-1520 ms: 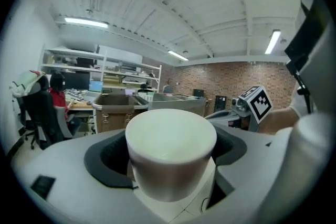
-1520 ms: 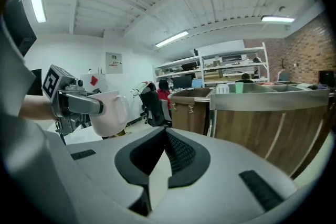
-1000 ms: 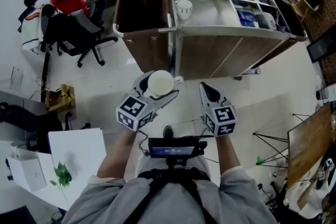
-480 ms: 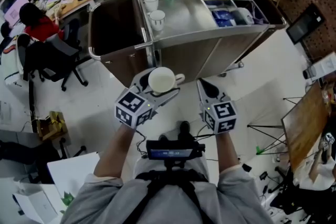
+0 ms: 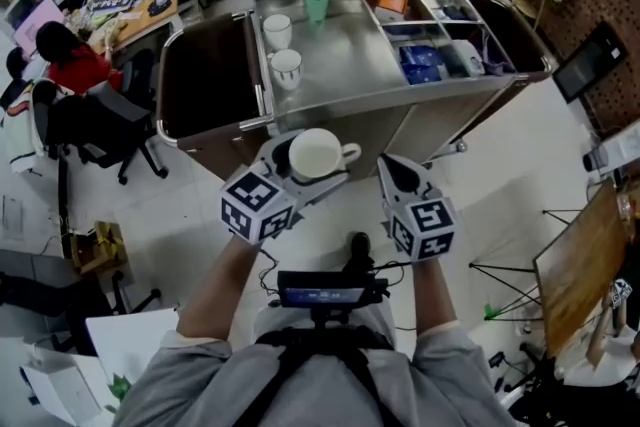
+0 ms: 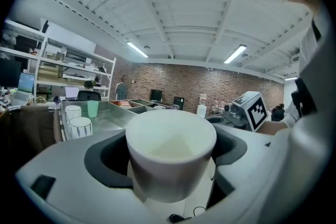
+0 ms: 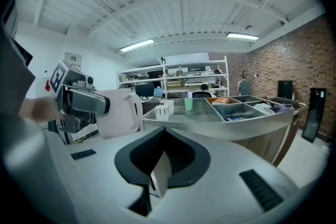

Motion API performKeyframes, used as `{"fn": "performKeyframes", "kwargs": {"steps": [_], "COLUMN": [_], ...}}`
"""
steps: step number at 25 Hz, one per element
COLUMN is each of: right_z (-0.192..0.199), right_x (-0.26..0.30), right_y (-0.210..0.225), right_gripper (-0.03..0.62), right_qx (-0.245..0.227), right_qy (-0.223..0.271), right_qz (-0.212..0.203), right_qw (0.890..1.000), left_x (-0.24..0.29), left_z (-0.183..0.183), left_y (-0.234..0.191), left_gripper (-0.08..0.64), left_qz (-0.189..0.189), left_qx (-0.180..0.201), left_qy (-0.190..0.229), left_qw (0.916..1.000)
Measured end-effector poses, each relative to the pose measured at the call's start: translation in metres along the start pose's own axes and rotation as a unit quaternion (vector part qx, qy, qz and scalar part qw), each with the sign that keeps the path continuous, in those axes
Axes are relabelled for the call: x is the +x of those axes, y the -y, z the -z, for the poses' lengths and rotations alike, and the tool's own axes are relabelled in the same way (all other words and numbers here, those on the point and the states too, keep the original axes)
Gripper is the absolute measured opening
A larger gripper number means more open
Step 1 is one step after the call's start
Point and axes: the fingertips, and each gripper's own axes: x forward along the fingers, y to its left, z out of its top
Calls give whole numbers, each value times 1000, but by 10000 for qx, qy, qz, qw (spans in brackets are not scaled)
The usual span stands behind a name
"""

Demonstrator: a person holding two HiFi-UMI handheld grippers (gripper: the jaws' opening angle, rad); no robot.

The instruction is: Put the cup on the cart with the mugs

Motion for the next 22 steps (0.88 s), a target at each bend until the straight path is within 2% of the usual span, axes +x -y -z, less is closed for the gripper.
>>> {"fn": "performKeyframes", "kwargs": {"steps": [5,11,17,22], "right_z": [-17,-49,-83,-97], "right_x": [26,48,70,98], "right_y": [39,86,119,131], "right_gripper": [6,6,6,6], "right_qx": [-24,-111,-417,-195], "right_qy": [21,160,199,202], "right_qz": [-303,-734,-1157,-1297], "right_qw": [9995,9971,9922,9912], "left_x": [51,107,154,180], "left_z": [-29,-65,-108,-115], "left_y": [-22,-60,-101,-133], "left_gripper": [439,439,439,439], "left_qz": [-184,-598,-919,-992], "left_qx": [94,58,138,134], "left_qy": [-5,65,256,239], "left_qw": [9998,9982,9953,9947]}}
